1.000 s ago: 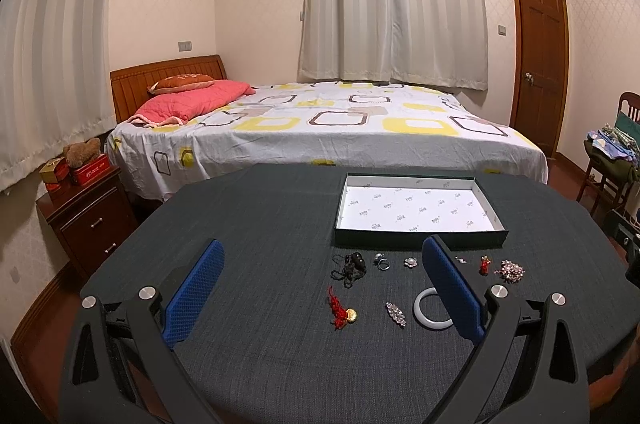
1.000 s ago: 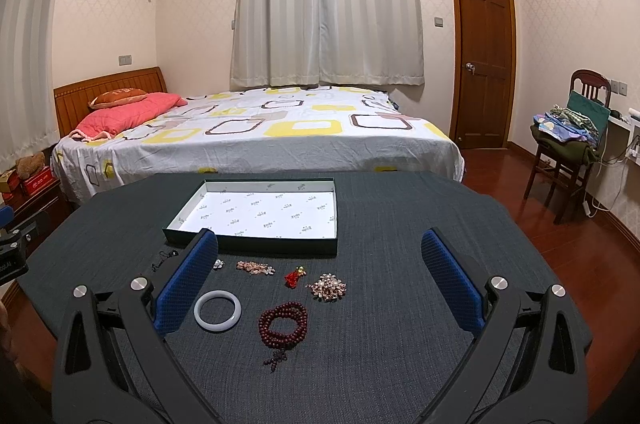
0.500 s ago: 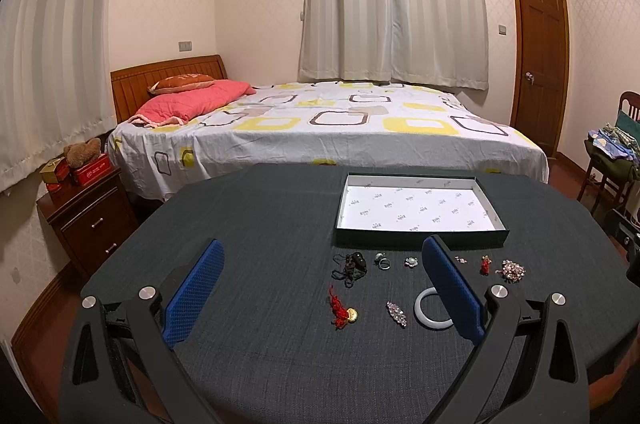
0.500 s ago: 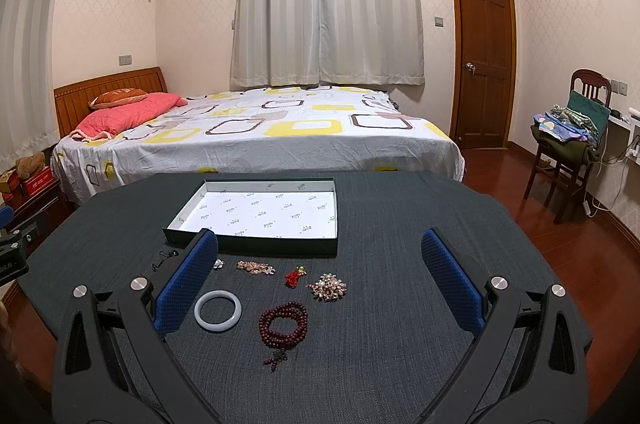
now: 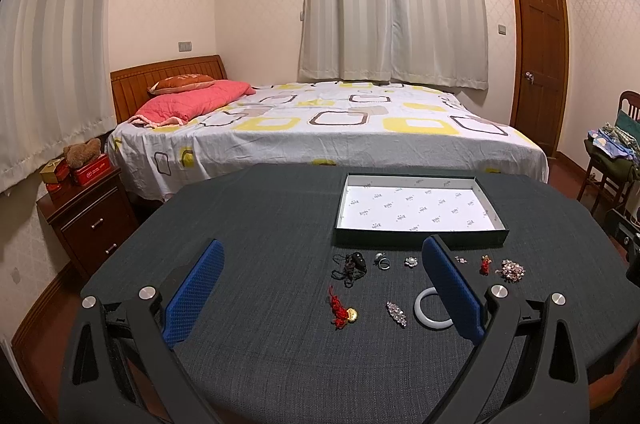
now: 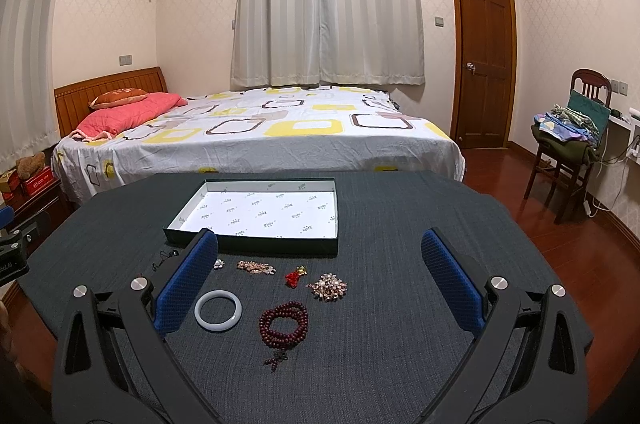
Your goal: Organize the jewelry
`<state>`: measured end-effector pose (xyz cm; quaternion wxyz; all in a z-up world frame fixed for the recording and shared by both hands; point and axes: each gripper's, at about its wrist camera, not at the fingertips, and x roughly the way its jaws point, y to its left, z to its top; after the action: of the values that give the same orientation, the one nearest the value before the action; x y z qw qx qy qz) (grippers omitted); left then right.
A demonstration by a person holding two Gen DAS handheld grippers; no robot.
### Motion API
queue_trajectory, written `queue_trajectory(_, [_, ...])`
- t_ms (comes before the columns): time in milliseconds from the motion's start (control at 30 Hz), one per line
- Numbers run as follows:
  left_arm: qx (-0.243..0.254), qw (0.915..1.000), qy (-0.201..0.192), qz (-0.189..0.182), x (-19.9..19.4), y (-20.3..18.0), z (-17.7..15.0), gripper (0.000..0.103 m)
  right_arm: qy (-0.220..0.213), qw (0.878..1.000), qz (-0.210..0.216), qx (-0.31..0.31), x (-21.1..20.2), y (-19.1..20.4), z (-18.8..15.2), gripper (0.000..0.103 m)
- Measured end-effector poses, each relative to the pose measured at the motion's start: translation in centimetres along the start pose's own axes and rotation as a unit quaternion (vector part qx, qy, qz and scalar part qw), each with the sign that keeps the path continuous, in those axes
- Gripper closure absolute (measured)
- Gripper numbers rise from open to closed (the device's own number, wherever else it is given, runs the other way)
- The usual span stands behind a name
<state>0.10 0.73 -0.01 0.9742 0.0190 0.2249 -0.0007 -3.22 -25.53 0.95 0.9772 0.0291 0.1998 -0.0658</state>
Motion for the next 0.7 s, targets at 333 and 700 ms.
queue_trajectory(333, [0.0,1.0,0.0,0.0,-0.01,0.0,0.05,0.007,0.0,1.0,0.001,0.0,0.03,0.04,0.01,0.004])
queue_trajectory(700, [0.001,1.0,0.001,0.0,-0.01,0.04,0.09,0.007,0.0,1.0,0.001,-0.001,-0.04,-0.02,-0.06,0.004])
